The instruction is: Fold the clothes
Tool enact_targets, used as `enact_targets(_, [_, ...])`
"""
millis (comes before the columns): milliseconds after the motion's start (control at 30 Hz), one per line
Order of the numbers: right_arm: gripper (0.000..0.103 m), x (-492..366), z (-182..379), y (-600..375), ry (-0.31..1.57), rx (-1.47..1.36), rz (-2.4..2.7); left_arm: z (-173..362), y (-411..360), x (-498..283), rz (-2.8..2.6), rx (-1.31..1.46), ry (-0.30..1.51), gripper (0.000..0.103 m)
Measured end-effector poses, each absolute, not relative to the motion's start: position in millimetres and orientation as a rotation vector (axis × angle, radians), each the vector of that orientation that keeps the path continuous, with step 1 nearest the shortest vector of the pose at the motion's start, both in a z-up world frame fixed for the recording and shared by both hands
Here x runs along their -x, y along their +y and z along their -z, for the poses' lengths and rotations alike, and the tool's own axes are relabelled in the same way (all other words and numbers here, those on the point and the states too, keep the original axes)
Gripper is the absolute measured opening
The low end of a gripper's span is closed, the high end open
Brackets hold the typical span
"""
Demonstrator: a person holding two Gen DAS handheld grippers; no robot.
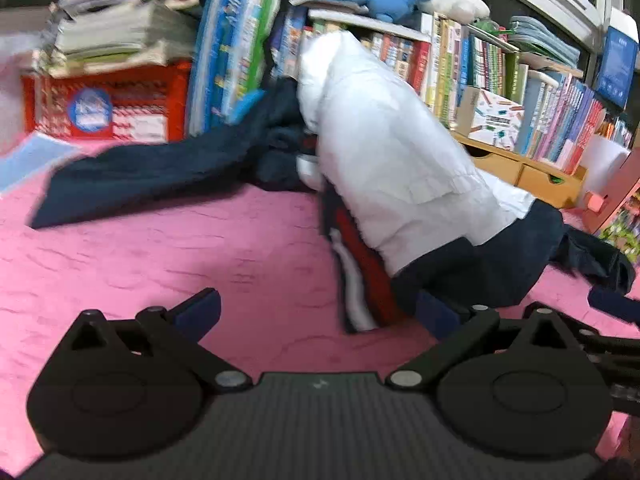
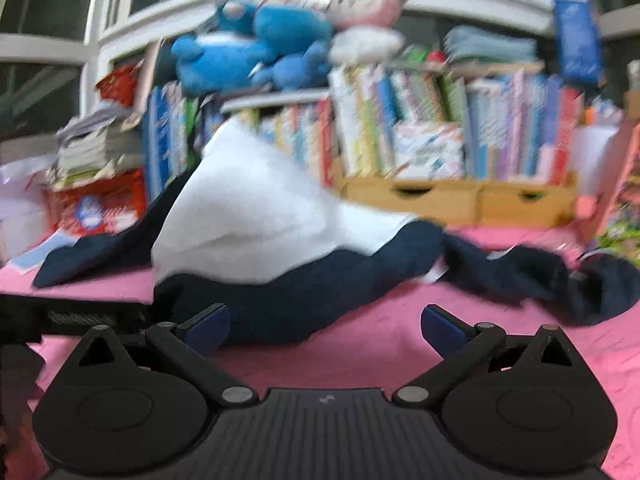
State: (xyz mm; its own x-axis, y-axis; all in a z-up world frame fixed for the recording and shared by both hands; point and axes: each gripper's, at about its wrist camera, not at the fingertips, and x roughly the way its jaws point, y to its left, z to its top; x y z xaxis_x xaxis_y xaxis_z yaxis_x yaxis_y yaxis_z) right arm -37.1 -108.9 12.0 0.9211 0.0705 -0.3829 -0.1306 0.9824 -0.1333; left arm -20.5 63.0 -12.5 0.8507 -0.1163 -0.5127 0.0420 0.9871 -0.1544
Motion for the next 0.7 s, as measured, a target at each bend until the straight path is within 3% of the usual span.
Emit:
enact_targets(167, [0.100, 36.4, -15.3, -89.0, 0.411, 0.228, -0.199, 2.8, 85.0, 44.0, -0.037, 0.022, 0.479, 0.103])
enact_targets(467, [0.101, 5.9, -9.7, -14.9, 0.458, 0.407, -0.300, 12.6, 124.7, 45.5, -0.095, 0.162, 0.507, 0.103])
enact_targets(533, [0.097, -3.4, -5.9, -3.7, 0.459, 0.447, -0.268, 14.8, 126.5, 44.8, -0.098, 0.166, 0.527, 0.103])
enact_targets(600, [0.053, -11.7, -3.9, -1.1, 0.474, 0.462, -0.213, 15.3, 126.6, 46.6, -0.106, 0.161, 0.539, 0.103])
enact_targets(700, [0.036, -24.4, -12.7, -31.0, 0.552, 0.344, -0.199, 12.7, 124.7, 50.0, -0.106, 0.156, 0.541, 0.103])
